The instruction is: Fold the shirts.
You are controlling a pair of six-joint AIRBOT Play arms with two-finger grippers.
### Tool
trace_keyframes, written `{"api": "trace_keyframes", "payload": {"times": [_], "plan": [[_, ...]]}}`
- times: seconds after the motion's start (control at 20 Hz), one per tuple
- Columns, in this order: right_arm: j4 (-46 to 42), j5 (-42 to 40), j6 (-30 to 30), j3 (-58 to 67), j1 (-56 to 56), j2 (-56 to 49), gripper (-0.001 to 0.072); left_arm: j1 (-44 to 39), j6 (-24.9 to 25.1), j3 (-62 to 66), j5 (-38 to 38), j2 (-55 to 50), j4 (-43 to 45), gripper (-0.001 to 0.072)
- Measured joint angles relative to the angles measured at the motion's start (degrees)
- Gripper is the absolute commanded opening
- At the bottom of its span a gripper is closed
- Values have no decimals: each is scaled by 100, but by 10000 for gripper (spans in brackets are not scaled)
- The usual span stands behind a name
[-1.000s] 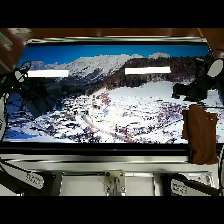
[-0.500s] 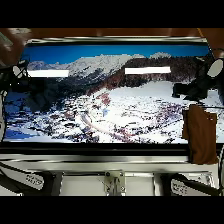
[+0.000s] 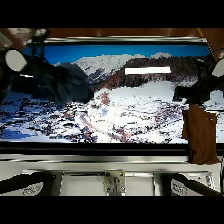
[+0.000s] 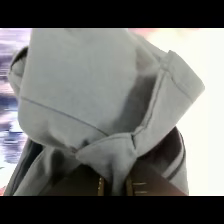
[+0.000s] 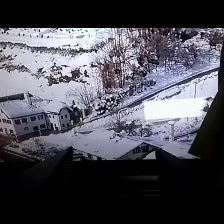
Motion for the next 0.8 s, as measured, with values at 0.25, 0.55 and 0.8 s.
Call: {"api": "trace_keyframes", "payload": {"times": [0.25,0.55,0.8], "plan": [[-127,706,-192,2,0,439,628,-1504,-111,-660,251,-212,-57,39],[76,848,-234,-212,0,592,629,-2205,-538,-975,546,-901,-68,720],[107,616,-249,-732,0,614,628,-1591,-717,-719,66,-839,-59,720]]}}
